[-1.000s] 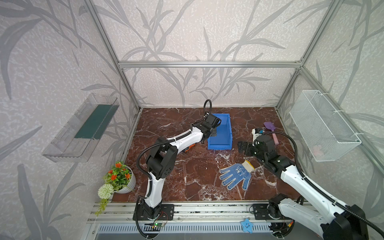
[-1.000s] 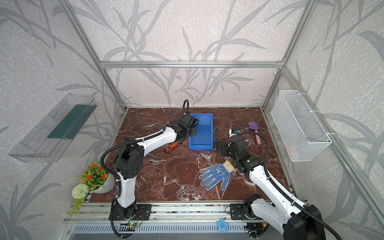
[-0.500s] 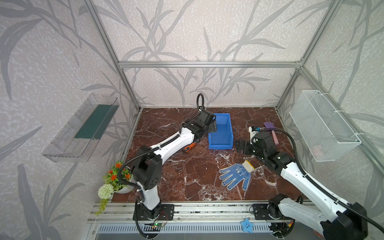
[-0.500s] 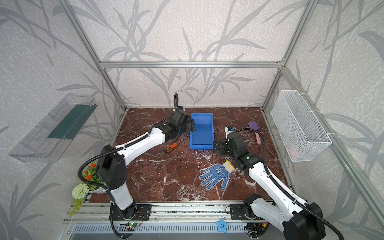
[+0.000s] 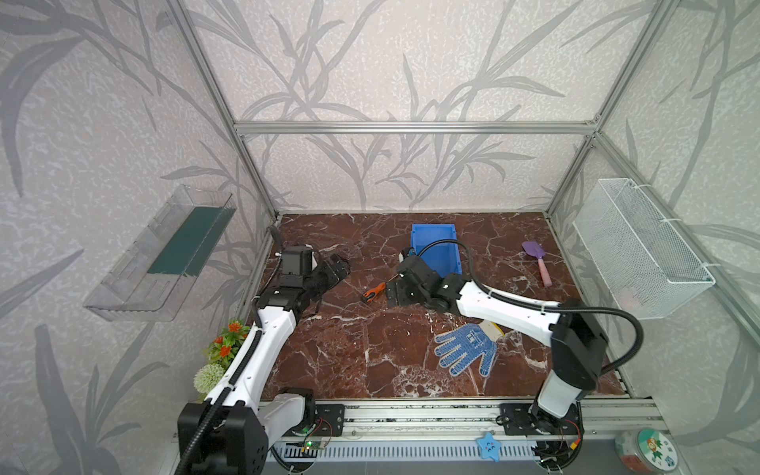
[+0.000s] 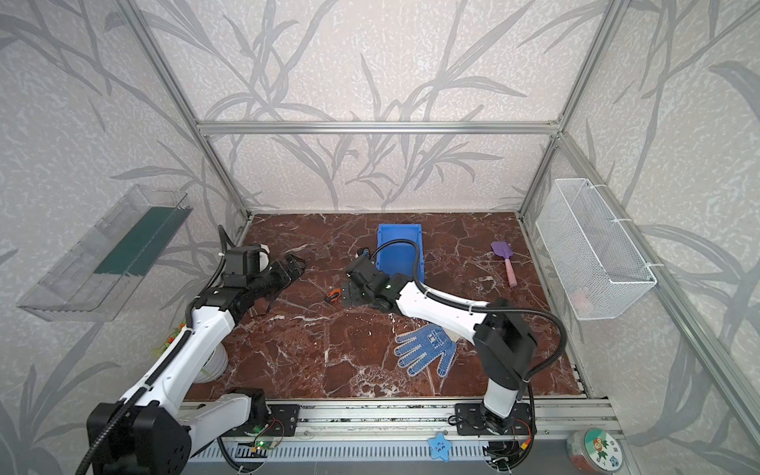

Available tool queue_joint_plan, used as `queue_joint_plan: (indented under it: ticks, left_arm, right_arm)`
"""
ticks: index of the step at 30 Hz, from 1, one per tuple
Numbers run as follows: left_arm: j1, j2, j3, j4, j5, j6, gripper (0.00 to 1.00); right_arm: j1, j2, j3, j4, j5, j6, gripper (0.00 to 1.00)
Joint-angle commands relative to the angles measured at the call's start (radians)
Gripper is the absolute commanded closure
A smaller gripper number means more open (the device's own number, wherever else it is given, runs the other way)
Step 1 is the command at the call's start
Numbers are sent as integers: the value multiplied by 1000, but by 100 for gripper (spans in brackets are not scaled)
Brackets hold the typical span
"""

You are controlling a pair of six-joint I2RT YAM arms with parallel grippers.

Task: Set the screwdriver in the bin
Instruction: 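Release the bin with the left gripper while the right gripper grasps the orange screwdriver handle, then lift the screwdriver with the right gripper and lower it into the blue bin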

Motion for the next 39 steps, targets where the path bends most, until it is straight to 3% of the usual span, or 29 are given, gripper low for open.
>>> queue_joint_plan:
  ticks: [1,11,22,25,29,33,39]
  left_arm:
    - [45,-27,-42,45,146,-35,1]
    - [180,-12,-146,128,277,-40,1]
    - [245,-2,-206,240,369,-117,1]
    - [261,-5,-221,263,375,-134,1]
    - [270,-6,-225,269,377,-138,1]
    - [275,-6,-227,271,379,-140,1]
    - [278,-11,-240,288,372,-151,1]
  right_arm:
    - [8,107,92,-44,-27,144,2]
    - [11,380,322,-58,-49,256,7]
    - [13,603,554,-138,-34,351,11]
    - [17,618,561,-159,11,354,16]
    - [18,624,547,-184,58,325,32]
    - [16,622,542,-225,93,270,53]
    - [16,558,426,-219,98,228,70]
